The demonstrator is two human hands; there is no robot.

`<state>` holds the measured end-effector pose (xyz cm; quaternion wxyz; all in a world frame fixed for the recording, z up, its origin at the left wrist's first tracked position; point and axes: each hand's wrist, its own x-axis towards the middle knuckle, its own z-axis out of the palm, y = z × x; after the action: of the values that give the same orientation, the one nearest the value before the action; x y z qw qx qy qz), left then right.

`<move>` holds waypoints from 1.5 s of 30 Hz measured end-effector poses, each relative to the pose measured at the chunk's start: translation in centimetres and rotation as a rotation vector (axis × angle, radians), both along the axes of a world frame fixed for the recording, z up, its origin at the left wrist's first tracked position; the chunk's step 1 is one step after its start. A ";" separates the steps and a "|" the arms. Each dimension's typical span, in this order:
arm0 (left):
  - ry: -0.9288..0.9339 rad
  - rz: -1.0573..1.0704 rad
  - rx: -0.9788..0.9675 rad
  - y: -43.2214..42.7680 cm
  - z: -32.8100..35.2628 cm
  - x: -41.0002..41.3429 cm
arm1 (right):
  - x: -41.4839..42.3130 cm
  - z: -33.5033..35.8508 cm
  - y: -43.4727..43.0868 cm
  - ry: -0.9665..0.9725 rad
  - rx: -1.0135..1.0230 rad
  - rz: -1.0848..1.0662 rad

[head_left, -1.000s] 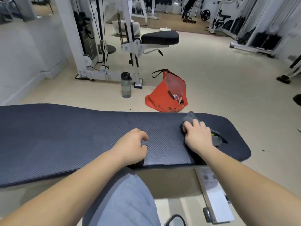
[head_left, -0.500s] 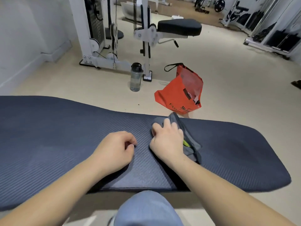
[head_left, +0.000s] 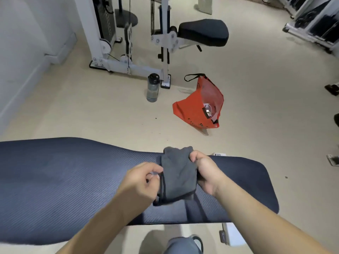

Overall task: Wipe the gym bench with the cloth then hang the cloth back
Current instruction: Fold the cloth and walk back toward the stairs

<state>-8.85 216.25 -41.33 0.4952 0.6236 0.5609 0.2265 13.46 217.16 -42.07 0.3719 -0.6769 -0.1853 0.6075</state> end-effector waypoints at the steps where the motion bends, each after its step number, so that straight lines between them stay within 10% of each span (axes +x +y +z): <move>1: -0.008 0.017 0.012 -0.1 2.8 0.5 | 0.4 3.3 -0.5 0.105 0.023 -0.045; 8: -0.249 0.189 -0.239 -0.5 25.5 9.1 | 7.2 27.5 -4.7 0.551 0.246 -0.215; 13: -0.573 -0.076 -0.409 -1.8 37.4 17.1 | 14.9 41.8 -9.8 0.713 0.352 -0.253; 24: -0.573 -0.475 -0.346 -5.7 45.7 30.2 | 22.6 49.6 -21.1 -0.126 0.488 -0.479; 45: -0.350 -1.861 -0.390 -50.2 48.2 57.8 | 25.3 51.7 -73.5 -0.603 0.318 -1.379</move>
<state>48.94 166.10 6.84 0.6478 0.6826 -0.2115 -0.2641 38.79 143.66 9.63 0.6929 -0.7140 0.1002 -0.0066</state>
